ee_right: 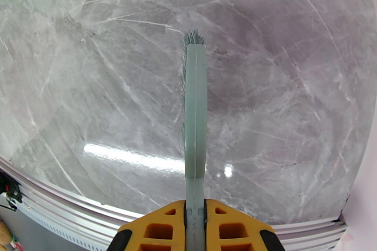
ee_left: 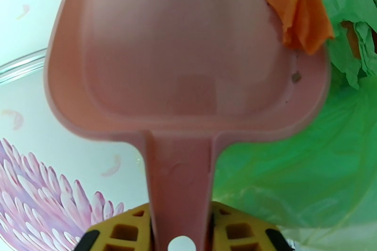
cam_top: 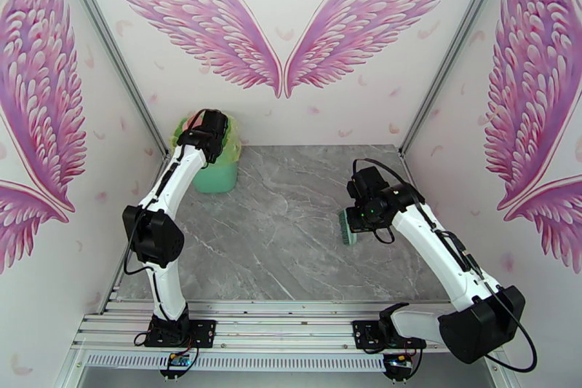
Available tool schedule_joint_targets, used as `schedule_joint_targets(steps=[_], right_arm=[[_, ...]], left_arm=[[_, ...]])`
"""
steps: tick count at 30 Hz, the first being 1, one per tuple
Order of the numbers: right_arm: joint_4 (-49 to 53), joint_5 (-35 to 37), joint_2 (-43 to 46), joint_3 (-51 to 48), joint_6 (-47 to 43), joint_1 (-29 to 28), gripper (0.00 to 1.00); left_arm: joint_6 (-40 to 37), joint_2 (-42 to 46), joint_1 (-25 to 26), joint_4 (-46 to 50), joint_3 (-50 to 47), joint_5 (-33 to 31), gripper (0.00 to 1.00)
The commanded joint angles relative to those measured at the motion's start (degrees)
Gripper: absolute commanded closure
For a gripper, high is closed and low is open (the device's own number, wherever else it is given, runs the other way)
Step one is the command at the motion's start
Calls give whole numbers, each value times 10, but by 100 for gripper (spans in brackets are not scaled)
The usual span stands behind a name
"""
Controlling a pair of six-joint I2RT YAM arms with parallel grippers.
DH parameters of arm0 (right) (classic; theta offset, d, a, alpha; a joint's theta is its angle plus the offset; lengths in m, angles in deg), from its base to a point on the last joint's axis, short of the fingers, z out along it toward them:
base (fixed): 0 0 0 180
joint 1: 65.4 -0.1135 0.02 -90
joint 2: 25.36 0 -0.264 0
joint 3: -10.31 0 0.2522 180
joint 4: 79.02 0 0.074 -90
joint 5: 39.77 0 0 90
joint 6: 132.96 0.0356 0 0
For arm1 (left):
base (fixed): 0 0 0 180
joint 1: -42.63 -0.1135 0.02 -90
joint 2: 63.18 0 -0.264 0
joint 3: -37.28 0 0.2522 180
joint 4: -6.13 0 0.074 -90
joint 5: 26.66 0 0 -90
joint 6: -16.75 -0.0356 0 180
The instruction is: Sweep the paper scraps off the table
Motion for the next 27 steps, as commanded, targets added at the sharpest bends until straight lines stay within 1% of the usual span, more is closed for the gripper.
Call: schedule_joint_targets(steps=[1,10,13,17,20,27], right_arm=[[-7,2,14,-2,-8,-4,100],[-8,1,18,-6,-7,-4,100],[-9,1,20,-8,-8,-5,100],[-10,2,20,-10,-6,-4,100],[-13,-1,20,-9,-3,-5,100],[-13,0,16,-6,-3,-6,100]], left_arm=[[-6,-1,4,2,20,-6,100],[-4,0,5,2,17,-3,100],[22,8,2,10,33,9,100],[36,44,-4,1,35,26,100],[27,65,-5,0,29,14,100],[20,110,-12,-17,-4,11,100]])
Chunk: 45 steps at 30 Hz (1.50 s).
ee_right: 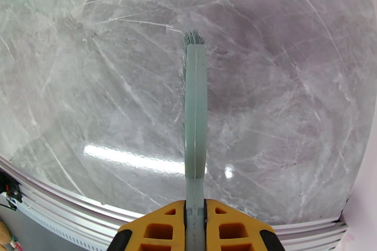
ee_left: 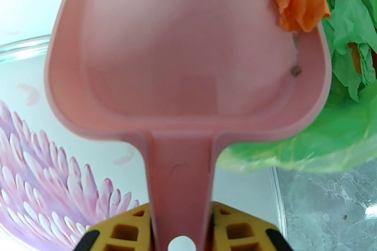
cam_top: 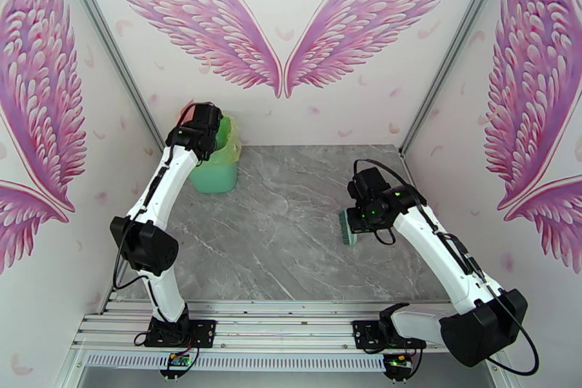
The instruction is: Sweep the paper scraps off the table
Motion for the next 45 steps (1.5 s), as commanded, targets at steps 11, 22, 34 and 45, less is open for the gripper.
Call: schedule_joint_targets(steps=[11,22,34,45], right_arm=[[-7,8,16,-8,-8,-6,100],[-7,-4,10,6,-8,-7,100],[-11,-21,28,-1,-10,-7,100],[-20,-34,55,-20,-9,-16,100]], left_arm=[[-65,-46,16,-65,-58,-40,100],[-75,-58,10,-79,-57,-38,100],[-160,-86,3,-36,11,15,100],[-231,-44,-16,-7,-43,50,100]])
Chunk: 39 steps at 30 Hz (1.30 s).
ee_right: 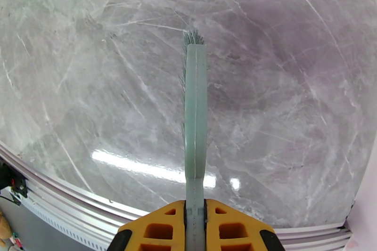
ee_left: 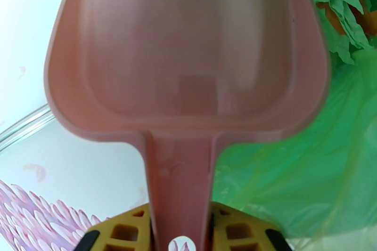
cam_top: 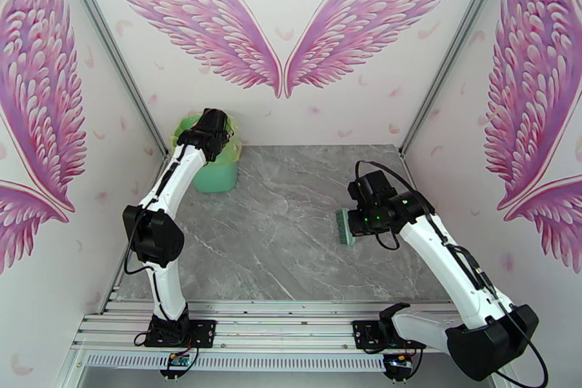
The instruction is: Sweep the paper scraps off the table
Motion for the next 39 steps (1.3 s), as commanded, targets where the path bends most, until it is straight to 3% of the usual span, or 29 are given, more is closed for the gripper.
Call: schedule_joint_targets(steps=[1,11,28,33,39], right_arm=[[-11,-12,5,-3,-9,-7,100],[-10,-3,-2,-6,-8,-11,100],[-9,6,-16,0,-5,-12,100],[-10,10,-19,3,-3,-12,100],[-8,14,-33,19,-3,-12,100]], left_arm=[[-27,26,-9,28,-22,15,100],[-41,53,-12,-20,30,-19,100],[-40,149,15,-18,2,-43,100],[39,166,68,41,46,-29,100],[162,193,190,125,104,34,100]])
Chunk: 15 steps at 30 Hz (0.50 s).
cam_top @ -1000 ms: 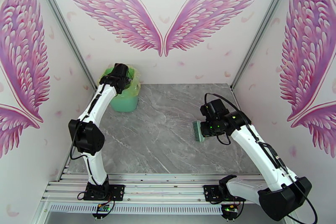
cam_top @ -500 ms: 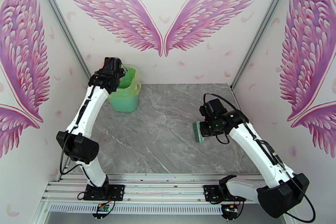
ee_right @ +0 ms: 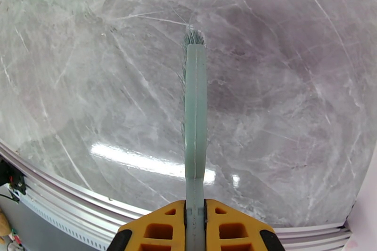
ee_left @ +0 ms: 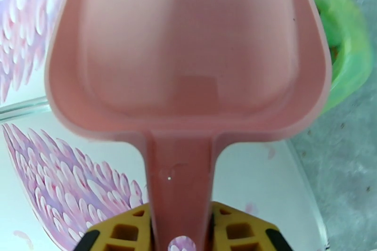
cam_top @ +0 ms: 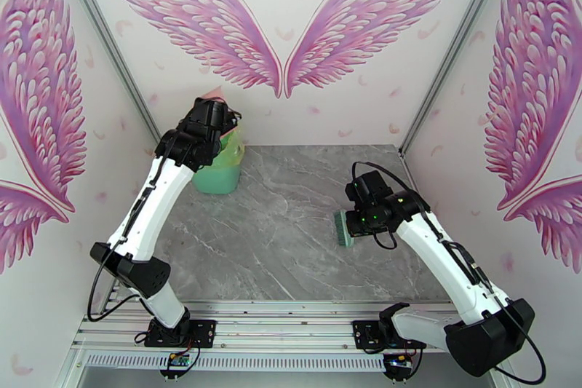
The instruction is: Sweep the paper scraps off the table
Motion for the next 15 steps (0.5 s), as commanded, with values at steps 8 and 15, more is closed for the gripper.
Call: schedule_joint_targets(steps=[8,15], right_arm=[[-13,18,-10,42,9,11,100],[-50,1,2,65,43,26,100]], left_arm=[[304,164,111,35,-198,215,100],[431,208,117,-56,-411,306,100]])
